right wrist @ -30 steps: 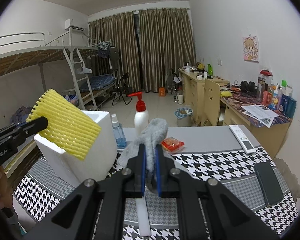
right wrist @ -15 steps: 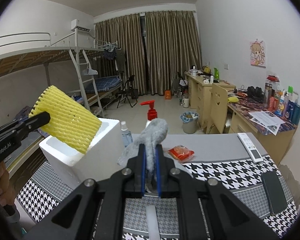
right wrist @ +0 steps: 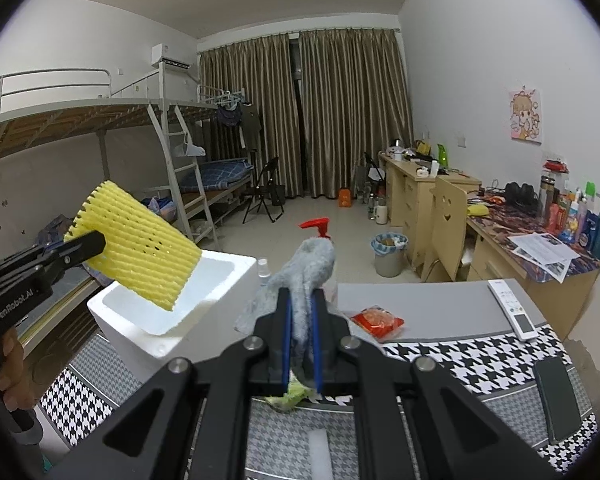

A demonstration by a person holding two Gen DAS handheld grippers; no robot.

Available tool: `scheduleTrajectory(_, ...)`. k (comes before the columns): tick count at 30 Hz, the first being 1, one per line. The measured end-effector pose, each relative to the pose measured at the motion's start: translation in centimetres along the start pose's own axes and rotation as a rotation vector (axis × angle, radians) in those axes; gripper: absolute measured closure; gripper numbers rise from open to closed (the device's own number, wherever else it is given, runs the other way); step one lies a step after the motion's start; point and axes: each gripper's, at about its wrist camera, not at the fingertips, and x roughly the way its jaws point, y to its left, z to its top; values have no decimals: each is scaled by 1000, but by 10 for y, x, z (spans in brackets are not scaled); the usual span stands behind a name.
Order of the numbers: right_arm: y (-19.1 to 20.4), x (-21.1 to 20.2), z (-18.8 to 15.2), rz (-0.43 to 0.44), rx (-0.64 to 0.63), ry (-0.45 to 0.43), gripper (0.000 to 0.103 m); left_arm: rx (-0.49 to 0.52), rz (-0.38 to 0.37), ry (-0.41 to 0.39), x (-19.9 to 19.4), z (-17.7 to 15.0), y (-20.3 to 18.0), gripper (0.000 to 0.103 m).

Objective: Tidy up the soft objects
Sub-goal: 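Carry the yellow mesh and grey sock over the foam box with both tools, then open the left tool to drop the yellow mesh into the foam box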

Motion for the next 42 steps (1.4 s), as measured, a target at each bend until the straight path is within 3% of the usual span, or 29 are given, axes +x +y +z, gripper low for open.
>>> scheduleTrajectory(9, 13, 12, 7, 64, 2, -2, 92, -31, 76, 1, -1, -2, 16, 93)
scheduleTrajectory(20, 25, 19, 12, 110, -46, 0, 92, -49, 118, 24, 15, -2, 27, 93)
scheduleTrajectory(42, 41, 32, 16, 111, -101, 10, 92, -59, 121, 123, 58, -12, 42, 89)
